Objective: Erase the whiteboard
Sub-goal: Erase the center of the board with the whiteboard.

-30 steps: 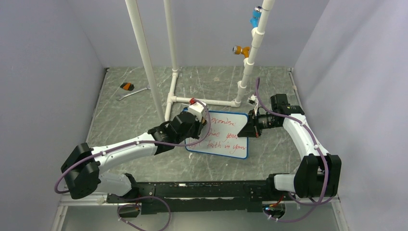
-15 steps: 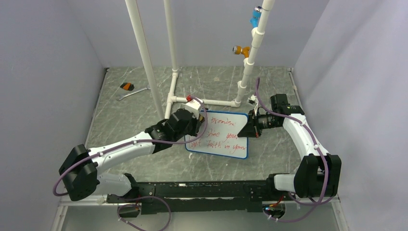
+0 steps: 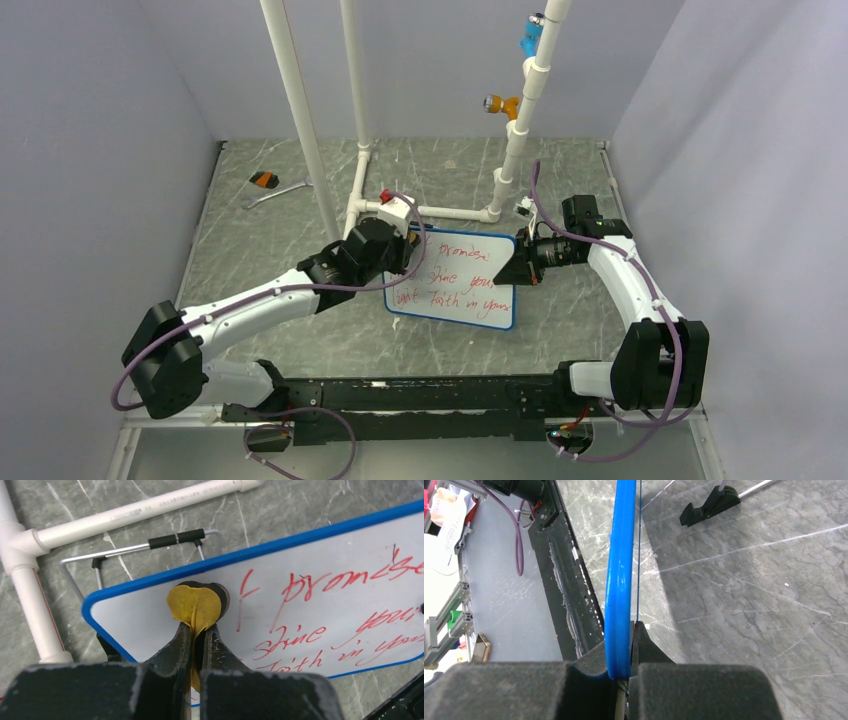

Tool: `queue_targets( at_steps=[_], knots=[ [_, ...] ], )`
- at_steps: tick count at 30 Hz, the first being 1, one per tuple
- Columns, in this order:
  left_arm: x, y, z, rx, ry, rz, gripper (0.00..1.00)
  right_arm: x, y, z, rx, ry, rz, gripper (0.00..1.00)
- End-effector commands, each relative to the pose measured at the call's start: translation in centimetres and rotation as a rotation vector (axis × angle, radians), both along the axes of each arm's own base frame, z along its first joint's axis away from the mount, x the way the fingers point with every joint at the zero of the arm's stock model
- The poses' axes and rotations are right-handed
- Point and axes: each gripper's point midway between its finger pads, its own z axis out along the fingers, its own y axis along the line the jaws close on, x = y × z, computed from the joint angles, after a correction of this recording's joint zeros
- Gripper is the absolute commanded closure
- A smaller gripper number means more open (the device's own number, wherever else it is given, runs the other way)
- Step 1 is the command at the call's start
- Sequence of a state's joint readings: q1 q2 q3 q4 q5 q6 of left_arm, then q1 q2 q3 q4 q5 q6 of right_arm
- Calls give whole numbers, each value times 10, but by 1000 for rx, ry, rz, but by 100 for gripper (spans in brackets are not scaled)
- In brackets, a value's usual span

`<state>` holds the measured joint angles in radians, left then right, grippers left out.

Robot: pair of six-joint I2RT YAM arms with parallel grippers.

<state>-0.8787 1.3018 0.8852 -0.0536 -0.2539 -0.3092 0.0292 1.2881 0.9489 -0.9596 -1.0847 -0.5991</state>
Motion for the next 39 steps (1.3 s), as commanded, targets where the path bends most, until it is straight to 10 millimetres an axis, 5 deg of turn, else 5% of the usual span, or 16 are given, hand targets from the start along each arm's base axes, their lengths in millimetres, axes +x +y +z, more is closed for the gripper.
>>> queue_targets(
  at_steps=[1, 10, 20, 32, 39],
  knots=[
    [9, 7, 16, -45, -35, 26, 100, -2, 4, 8, 3, -61, 53, 100],
    [-20, -43, 18, -52, -29, -99, 100, -1, 4, 7, 4, -54, 51, 100],
    [10, 8, 15, -43, -37, 35, 100, -2, 4, 8, 5, -61, 53, 100],
    [-23, -41, 20, -62, -25, -112, 100, -1, 4, 7, 2, -53, 52, 100],
    [-3, -18, 20, -2, -61, -13, 100, -1, 4, 8, 4, -56, 53, 100]
  ],
)
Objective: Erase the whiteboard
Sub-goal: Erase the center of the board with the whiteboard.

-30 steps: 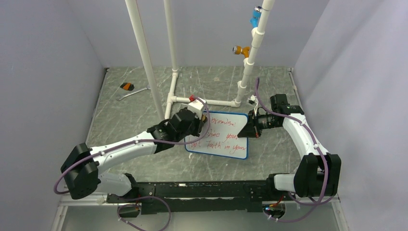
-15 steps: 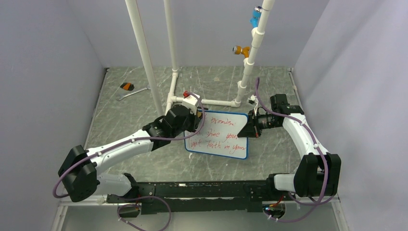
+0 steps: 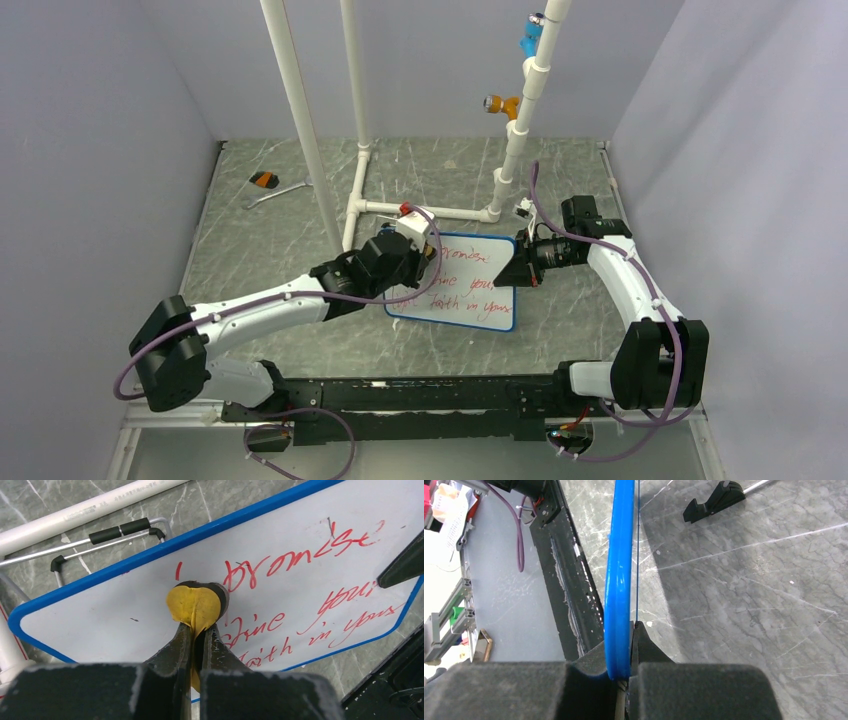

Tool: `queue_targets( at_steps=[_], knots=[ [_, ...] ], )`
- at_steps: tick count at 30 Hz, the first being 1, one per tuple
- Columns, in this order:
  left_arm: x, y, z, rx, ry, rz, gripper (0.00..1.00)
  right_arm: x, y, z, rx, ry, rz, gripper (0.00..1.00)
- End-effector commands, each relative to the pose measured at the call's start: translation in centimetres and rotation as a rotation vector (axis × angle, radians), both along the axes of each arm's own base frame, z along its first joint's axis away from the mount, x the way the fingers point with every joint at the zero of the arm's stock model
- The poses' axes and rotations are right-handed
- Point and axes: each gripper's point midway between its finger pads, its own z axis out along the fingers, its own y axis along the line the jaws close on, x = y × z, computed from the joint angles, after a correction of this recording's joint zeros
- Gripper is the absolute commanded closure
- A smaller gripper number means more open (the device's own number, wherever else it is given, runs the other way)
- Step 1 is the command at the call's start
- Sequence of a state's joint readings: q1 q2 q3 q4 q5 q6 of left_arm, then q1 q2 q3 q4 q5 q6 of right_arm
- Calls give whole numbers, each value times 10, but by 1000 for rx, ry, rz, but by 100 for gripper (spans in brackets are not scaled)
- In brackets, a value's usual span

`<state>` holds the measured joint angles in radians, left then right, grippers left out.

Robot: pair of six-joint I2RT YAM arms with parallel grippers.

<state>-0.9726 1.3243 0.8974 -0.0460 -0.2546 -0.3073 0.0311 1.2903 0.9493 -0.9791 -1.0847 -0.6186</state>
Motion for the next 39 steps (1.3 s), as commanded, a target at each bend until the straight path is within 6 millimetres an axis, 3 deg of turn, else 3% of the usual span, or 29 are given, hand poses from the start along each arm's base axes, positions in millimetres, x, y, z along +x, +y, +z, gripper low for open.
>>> queue_targets(
  at_steps=[1, 4, 8, 18, 21, 24, 32, 35, 39],
  knots=[
    [27, 18, 22, -6, -61, 102, 100, 2, 4, 9, 8, -60, 42, 100],
    [38, 36, 21, -6, -58, 146, 100, 2, 4, 9, 7, -60, 42, 100],
    [37, 37, 24, -17, -55, 133, 100, 2, 4, 9, 8, -58, 42, 100],
    [8, -13, 27, -60, -37, -13, 100, 2, 4, 8, 6, -53, 40, 100],
    [6, -20, 26, -51, -37, -19, 100, 2, 4, 8, 6, -55, 42, 100],
    [12, -13, 25, -24, -53, 15, 100, 2, 4, 9, 8, -58, 42, 100],
    [43, 35, 21, -3, -52, 152, 100, 1, 4, 9, 8, -61, 42, 100],
    [39, 32, 26, -19, -53, 127, 100, 2, 4, 9, 6, -61, 42, 100],
    [27, 13, 30, -52, -49, 57, 100, 2, 4, 8, 7, -56, 41, 100]
  ],
)
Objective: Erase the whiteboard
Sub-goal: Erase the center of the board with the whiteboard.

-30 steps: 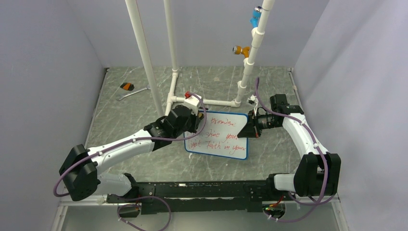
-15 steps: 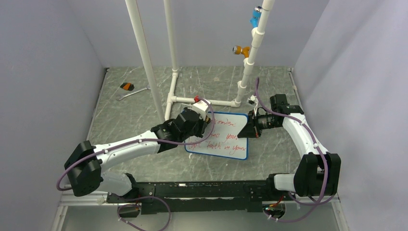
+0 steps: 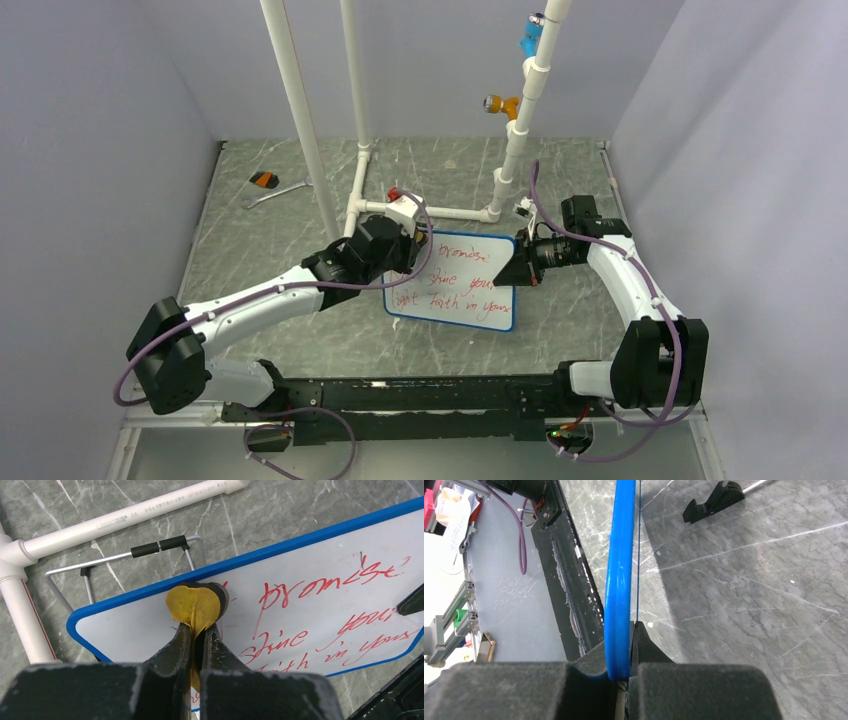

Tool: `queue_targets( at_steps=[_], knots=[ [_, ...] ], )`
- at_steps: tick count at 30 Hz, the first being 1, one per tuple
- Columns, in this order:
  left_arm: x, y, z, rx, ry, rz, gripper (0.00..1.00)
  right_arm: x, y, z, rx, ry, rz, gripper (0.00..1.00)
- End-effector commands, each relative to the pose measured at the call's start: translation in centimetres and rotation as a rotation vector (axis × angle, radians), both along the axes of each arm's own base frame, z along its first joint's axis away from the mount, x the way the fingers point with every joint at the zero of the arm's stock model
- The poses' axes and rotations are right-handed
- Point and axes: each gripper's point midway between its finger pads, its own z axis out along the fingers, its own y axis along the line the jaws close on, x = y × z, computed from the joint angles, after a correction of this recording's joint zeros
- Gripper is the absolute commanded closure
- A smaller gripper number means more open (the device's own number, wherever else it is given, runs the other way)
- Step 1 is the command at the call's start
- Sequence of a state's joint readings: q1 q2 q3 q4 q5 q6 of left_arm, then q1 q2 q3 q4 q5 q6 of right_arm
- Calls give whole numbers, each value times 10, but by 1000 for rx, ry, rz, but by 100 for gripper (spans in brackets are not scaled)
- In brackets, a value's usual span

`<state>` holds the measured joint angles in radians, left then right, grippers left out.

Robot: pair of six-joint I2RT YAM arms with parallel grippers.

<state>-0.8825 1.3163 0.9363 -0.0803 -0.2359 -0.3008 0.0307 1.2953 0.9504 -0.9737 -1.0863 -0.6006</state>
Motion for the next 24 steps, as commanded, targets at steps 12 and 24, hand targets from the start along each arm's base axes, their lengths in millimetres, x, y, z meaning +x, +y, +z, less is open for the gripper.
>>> queue_targets(
  at_steps=[12, 24],
  knots=[
    [-13, -38, 19, 0, -64, -46, 100, 1, 3, 8, 5, -71, 50, 100],
    [7, 2, 19, -41, -46, 26, 100, 1, 3, 9, 5, -72, 51, 100]
  ],
)
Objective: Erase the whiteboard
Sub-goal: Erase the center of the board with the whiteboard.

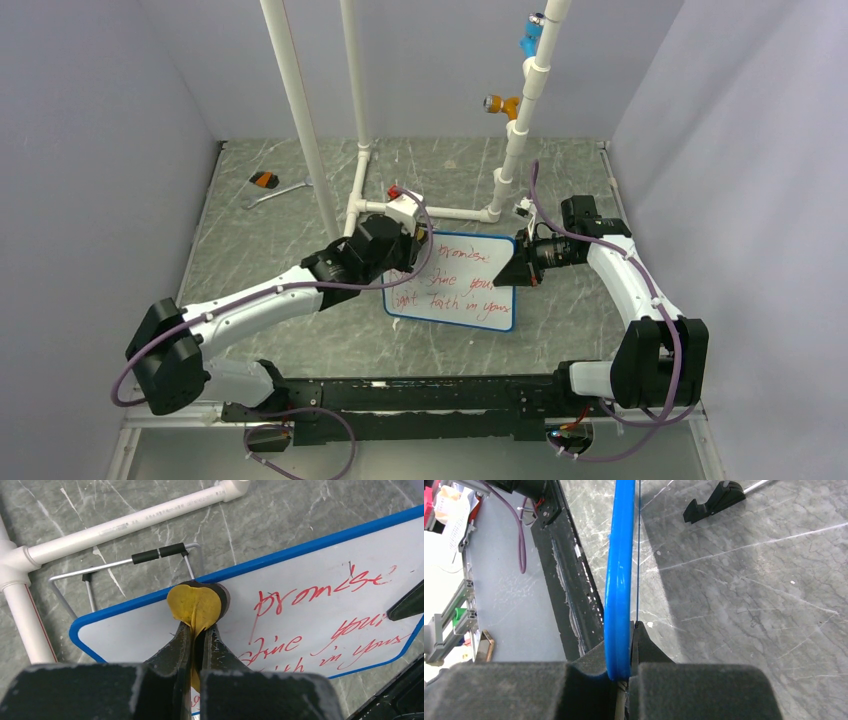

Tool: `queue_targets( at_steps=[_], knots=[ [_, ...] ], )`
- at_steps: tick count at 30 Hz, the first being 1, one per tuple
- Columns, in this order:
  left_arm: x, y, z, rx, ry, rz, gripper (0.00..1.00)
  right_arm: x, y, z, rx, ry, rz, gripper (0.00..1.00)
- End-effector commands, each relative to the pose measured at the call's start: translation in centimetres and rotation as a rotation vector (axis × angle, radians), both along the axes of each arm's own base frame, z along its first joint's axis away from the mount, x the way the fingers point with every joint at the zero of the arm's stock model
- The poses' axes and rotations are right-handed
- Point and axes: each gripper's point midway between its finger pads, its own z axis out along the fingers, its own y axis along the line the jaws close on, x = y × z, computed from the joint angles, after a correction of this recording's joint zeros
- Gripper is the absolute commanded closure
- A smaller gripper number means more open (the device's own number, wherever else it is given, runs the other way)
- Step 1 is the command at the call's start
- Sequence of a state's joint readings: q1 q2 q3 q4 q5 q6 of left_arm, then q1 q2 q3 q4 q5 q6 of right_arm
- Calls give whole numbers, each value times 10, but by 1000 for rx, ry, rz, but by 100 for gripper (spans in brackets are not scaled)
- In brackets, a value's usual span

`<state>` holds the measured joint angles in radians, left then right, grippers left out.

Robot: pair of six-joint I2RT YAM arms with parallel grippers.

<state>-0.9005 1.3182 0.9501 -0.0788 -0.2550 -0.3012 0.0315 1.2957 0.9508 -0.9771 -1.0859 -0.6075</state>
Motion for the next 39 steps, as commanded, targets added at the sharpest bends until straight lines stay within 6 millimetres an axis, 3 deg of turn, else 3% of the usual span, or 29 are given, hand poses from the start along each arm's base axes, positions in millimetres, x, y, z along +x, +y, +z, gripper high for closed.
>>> queue_targets(
  at_steps=[1, 7, 10, 15, 23, 27, 34, 39],
  knots=[
    [6, 3, 14, -47, -30, 7, 100, 1, 3, 9, 5, -70, 46, 100],
    [-19, -33, 15, -53, -24, -98, 100, 1, 3, 8, 6, -65, 46, 100],
    [-28, -41, 8, -50, -7, -114, 100, 2, 4, 8, 5, -66, 46, 100],
    [-30, -30, -15, -11, 23, -83, 100, 2, 3, 9, 5, -70, 47, 100],
    [-11, 26, -29, -30, 44, 60, 100, 1, 3, 8, 5, -69, 47, 100],
    [-17, 17, -31, -48, 64, 2, 100, 1, 3, 8, 5, -66, 47, 100],
    [-39, -22, -29, -56, 62, -95, 100, 2, 4, 8, 6, -62, 47, 100],
    [-39, -17, -41, -21, 74, -57, 100, 2, 3, 8, 4, -65, 46, 100]
  ],
)
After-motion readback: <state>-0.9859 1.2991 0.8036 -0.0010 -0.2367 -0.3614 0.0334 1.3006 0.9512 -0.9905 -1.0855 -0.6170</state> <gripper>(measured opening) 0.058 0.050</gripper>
